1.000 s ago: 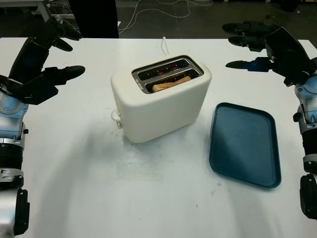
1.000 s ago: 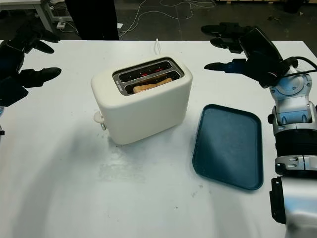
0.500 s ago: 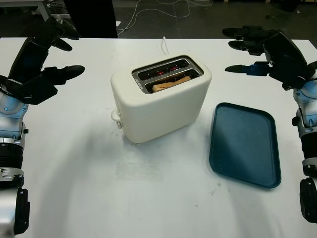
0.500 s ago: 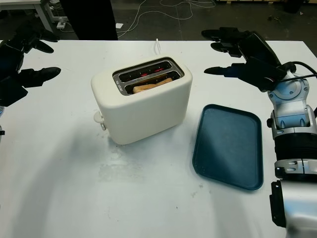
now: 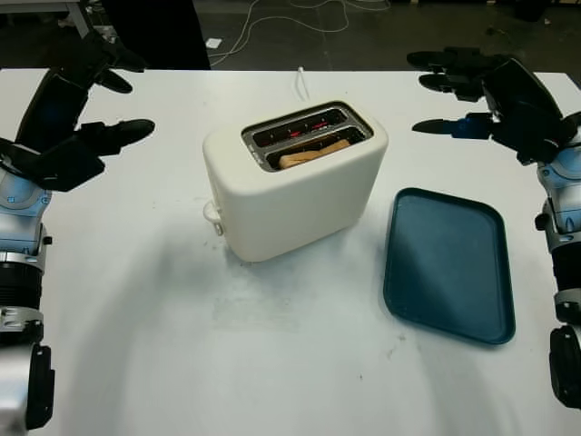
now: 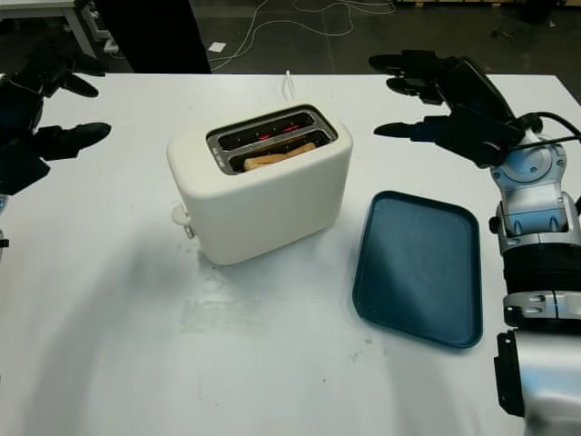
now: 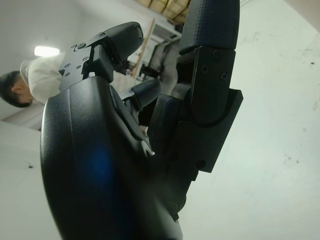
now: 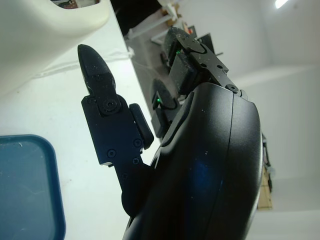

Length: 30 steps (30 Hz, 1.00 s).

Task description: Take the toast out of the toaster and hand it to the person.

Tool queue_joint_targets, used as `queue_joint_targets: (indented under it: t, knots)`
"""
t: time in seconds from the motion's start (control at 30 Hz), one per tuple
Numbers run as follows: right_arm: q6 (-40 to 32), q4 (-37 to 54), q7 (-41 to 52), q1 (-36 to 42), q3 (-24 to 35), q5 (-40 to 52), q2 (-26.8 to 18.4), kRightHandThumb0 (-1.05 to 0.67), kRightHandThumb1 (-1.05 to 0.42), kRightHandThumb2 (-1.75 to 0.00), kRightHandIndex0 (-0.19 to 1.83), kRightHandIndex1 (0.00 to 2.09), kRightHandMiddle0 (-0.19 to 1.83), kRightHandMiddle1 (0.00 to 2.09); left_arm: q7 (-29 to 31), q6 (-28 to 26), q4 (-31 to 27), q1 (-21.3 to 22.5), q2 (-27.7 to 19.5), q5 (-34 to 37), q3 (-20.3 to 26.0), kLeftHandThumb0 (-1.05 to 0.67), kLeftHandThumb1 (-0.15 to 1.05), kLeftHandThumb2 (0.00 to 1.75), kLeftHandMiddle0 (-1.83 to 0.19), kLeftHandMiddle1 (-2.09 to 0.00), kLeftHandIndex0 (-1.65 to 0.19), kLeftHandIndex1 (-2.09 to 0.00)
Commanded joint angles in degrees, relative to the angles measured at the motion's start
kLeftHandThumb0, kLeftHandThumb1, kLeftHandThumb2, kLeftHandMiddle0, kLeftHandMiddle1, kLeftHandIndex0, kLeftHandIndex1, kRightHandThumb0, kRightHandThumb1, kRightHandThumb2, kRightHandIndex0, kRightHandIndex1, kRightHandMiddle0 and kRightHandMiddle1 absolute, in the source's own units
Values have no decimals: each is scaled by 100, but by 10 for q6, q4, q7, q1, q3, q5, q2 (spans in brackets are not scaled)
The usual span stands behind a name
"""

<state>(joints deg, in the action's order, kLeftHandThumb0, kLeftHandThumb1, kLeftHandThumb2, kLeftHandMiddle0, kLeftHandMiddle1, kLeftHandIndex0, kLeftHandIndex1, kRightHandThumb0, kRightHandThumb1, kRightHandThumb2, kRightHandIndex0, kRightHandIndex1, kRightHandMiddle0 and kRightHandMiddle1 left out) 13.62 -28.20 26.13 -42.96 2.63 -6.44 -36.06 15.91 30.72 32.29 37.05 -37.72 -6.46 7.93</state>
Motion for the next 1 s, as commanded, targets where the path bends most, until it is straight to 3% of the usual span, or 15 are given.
queue_joint_targets:
  t: [0.0, 0.97]
  knots:
    - [-1, 1, -2, 2, 1, 3, -1, -39, -76, 0, 53, 1, 50, 0, -2, 5, 0, 3, -4, 0, -2, -105, 92, 30, 0, -147, 0, -127]
    - [14, -14, 1, -2, 1, 8, 4, -41, -74, 0, 56, 1, 53, 1, -5, -4, -3, -17, -8, 2, 2, -105, 92, 31, 0, -148, 0, -130]
